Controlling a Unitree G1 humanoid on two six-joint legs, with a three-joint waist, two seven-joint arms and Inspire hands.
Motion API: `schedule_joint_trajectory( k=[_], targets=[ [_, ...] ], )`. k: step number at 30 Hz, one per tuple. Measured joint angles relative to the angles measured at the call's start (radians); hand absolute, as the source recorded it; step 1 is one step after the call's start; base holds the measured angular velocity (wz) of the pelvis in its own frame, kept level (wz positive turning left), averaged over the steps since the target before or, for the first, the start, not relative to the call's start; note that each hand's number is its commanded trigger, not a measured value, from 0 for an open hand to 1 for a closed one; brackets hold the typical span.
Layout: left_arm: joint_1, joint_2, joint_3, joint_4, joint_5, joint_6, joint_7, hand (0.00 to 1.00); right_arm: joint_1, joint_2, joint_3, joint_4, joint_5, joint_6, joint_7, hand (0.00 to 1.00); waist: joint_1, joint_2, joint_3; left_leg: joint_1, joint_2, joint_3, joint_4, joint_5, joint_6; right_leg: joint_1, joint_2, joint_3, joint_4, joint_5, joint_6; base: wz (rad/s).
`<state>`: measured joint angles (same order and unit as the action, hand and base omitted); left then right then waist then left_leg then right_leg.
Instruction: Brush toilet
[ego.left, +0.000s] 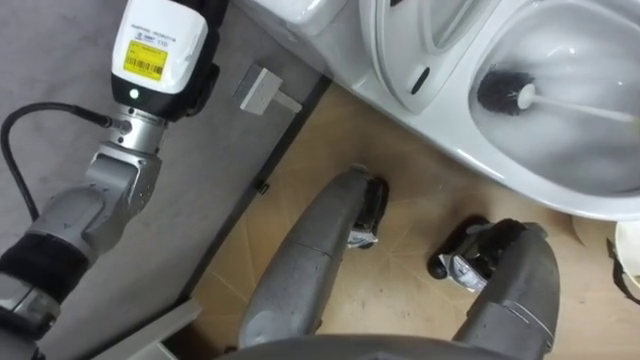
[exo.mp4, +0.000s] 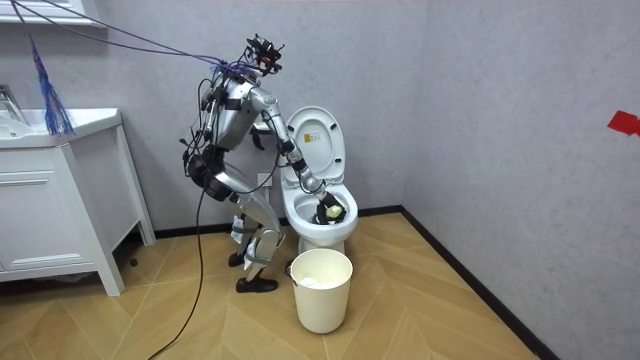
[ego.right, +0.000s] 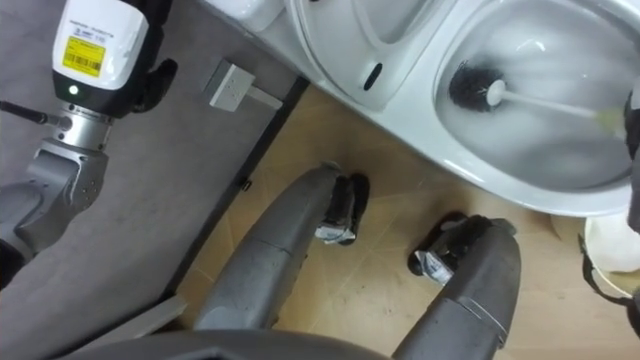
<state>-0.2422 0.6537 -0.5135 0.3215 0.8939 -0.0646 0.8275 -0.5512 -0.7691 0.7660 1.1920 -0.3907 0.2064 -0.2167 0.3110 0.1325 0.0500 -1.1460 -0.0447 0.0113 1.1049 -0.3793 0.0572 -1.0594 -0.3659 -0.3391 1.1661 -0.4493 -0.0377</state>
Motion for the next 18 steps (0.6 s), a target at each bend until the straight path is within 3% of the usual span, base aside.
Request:
schedule_joint_trajectory(
  k=[4,10,18],
  targets=[
    [0.000,0.030,0.001,-0.011,0.003,0.017,0.036,0.00,-0.026,0.072,-0.033,0.052,0.155,-0.004,-0.024,1.00,-0.025,-0.040,0.0013,-0.014,0.002,0.000,0.000,0.002,-0.003,-0.009,0.005,-0.004,0.001,-0.002,-0.004,0.04],
    [-0.012,0.033,0.002,-0.005,0.001,0.068,0.087,0.00,-0.031,0.120,-0.093,0.047,0.292,-0.048,-0.027,1.00,-0.067,-0.079,0.0072,-0.024,0.011,0.006,0.008,0.002,-0.002,-0.034,0.024,0.026,0.002,0.009,-0.001,-0.09],
    [-0.031,0.036,0.015,-0.008,0.003,0.103,0.103,0.00,-0.036,0.120,-0.131,0.006,0.308,-0.060,-0.031,1.00,-0.097,-0.085,0.0080,-0.048,0.010,0.011,0.011,0.016,-0.001,-0.062,0.026,0.035,0.004,0.024,-0.005,-0.03]
  ],
)
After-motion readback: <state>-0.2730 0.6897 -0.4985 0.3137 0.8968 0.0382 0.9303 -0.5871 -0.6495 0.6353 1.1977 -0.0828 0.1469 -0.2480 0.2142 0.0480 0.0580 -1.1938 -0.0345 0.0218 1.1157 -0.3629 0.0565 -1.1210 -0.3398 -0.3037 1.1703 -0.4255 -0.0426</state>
